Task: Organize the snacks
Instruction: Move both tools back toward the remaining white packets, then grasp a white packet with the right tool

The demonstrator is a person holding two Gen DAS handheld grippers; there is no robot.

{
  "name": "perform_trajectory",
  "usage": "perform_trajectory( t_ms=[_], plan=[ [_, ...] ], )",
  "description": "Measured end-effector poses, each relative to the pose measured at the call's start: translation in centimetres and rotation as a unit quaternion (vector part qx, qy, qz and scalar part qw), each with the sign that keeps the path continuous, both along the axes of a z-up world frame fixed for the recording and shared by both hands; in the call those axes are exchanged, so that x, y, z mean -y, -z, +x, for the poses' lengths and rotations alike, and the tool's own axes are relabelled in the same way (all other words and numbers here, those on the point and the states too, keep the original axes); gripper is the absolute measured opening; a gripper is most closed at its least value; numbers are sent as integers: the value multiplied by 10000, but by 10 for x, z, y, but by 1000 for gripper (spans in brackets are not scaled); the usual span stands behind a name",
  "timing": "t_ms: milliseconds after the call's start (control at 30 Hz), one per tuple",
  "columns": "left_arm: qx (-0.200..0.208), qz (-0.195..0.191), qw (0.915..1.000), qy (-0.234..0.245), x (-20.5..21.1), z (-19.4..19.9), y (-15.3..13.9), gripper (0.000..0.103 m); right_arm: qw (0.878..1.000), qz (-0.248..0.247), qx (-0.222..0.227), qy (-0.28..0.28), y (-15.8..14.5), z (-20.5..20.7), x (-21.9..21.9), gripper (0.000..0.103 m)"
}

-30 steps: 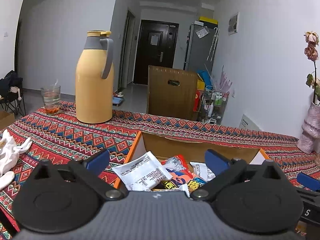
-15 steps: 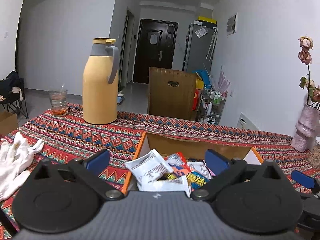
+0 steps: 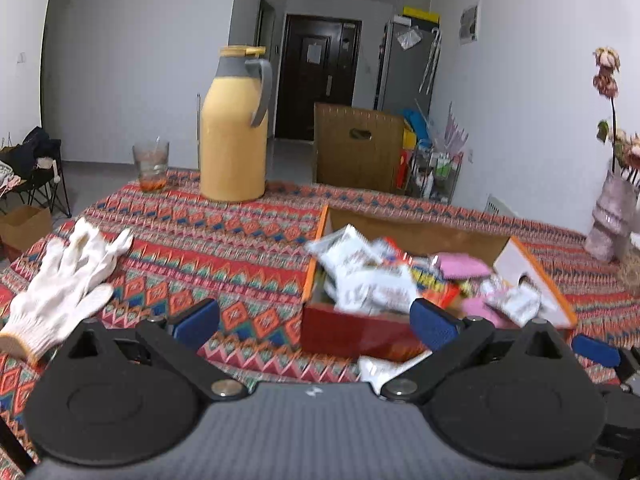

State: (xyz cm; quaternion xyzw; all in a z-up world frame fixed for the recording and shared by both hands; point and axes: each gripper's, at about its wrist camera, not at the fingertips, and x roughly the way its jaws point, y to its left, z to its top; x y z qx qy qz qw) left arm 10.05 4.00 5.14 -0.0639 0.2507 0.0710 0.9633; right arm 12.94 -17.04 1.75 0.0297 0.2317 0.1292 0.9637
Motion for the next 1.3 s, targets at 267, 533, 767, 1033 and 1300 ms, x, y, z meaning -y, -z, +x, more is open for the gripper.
perform_trajectory(
  t_ms=[267,533,767,1033,1300],
  plan=[
    [-421,18,9991,9,-18,-20,30,103,9987,-197,-418,-220,19,-18,-19,103],
    [-794,42,9968,10,-32,-28,55,103,9951,-450,-761,-448,33,-20,-47,103],
    [-970,-7,9953,-6,-40,-29,65,103,9908,-633,-1116,-433,47,-6,-66,103],
    [-1100,-71,9939,36,-42,-28,72,103,9884,-654,-1235,-597,54,-3,-73,81],
    [-1104,-159,9937,118,-38,-21,68,103,9905,-535,-1089,-647,48,-5,-60,53]
  ],
)
